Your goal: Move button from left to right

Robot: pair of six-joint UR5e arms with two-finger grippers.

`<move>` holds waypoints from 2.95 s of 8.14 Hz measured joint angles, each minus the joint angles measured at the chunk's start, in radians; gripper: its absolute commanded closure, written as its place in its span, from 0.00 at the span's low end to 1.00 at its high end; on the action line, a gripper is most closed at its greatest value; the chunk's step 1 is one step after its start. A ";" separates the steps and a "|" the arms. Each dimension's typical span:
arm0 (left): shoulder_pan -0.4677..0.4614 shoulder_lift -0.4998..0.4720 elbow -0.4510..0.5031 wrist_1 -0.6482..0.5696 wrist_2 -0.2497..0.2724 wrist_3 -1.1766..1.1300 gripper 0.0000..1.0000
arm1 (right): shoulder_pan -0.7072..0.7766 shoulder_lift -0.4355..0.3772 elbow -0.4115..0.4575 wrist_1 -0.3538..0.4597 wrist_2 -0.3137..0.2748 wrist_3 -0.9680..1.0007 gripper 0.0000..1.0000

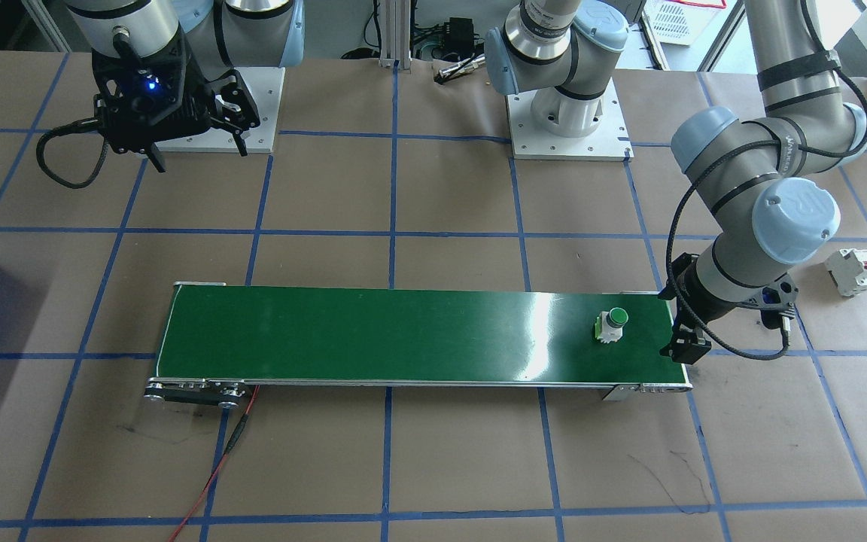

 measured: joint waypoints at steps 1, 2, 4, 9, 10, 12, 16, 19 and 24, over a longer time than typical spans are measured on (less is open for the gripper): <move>0.000 0.000 0.000 0.000 0.001 0.018 0.00 | 0.000 0.000 0.000 0.000 -0.001 -0.001 0.00; 0.001 0.001 0.000 -0.001 0.001 0.073 0.00 | 0.000 0.000 0.000 0.001 -0.002 -0.001 0.00; 0.005 0.012 0.006 -0.001 0.006 0.384 0.00 | 0.000 0.002 0.002 0.002 0.002 0.001 0.00; -0.007 0.035 0.204 -0.067 -0.021 1.069 0.00 | 0.001 0.053 0.005 -0.013 0.016 0.019 0.00; -0.023 0.041 0.231 -0.089 -0.075 1.103 0.00 | 0.001 0.083 0.008 -0.021 0.015 0.019 0.00; -0.051 0.065 0.248 -0.110 -0.142 1.127 0.00 | 0.001 0.161 0.041 -0.100 -0.001 0.027 0.00; -0.047 0.122 0.251 -0.233 -0.158 1.145 0.00 | 0.000 0.299 0.102 -0.301 0.008 0.091 0.00; -0.085 0.195 0.258 -0.392 -0.154 1.140 0.00 | 0.000 0.344 0.106 -0.353 0.015 0.187 0.00; -0.273 0.281 0.284 -0.579 -0.158 1.087 0.00 | 0.001 0.346 0.104 -0.401 0.081 0.349 0.02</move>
